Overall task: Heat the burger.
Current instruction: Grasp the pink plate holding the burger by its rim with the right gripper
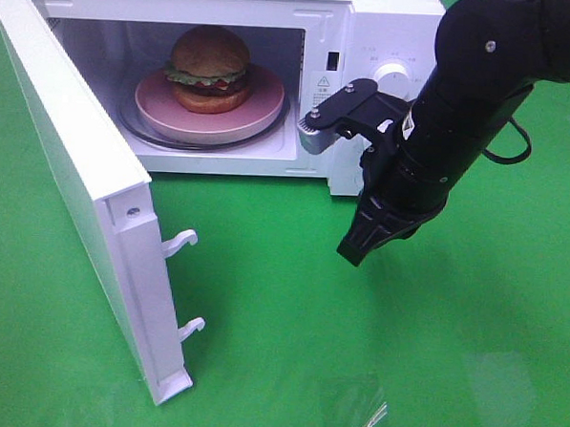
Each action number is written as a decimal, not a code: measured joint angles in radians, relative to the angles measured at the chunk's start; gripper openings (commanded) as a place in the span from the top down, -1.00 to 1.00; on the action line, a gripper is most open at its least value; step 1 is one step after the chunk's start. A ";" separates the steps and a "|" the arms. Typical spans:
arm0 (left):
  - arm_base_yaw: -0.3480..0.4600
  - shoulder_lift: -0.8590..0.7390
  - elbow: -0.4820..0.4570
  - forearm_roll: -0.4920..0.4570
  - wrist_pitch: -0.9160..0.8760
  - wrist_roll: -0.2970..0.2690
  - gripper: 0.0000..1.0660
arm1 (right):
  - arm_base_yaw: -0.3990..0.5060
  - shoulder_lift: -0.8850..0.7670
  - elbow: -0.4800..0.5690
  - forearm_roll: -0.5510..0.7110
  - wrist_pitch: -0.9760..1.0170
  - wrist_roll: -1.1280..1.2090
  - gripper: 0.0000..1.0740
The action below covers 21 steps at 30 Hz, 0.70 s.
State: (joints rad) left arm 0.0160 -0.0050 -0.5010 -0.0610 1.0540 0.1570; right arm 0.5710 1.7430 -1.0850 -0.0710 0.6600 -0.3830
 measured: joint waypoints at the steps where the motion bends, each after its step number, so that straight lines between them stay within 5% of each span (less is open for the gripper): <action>1: 0.000 0.000 0.000 0.000 0.000 0.000 -0.66 | 0.000 0.000 0.000 0.000 0.000 0.000 0.83; 16: 0.000 0.000 0.000 0.000 0.000 0.000 -0.66 | 0.000 0.000 0.000 -0.039 0.015 -1.016 0.78; 21: 0.000 0.000 0.000 0.000 0.000 0.000 -0.66 | 0.000 0.000 0.000 -0.039 0.007 -1.056 0.74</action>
State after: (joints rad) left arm 0.0160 -0.0050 -0.5010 -0.0610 1.0540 0.1570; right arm 0.5710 1.7430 -1.0850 -0.1100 0.6670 -1.4390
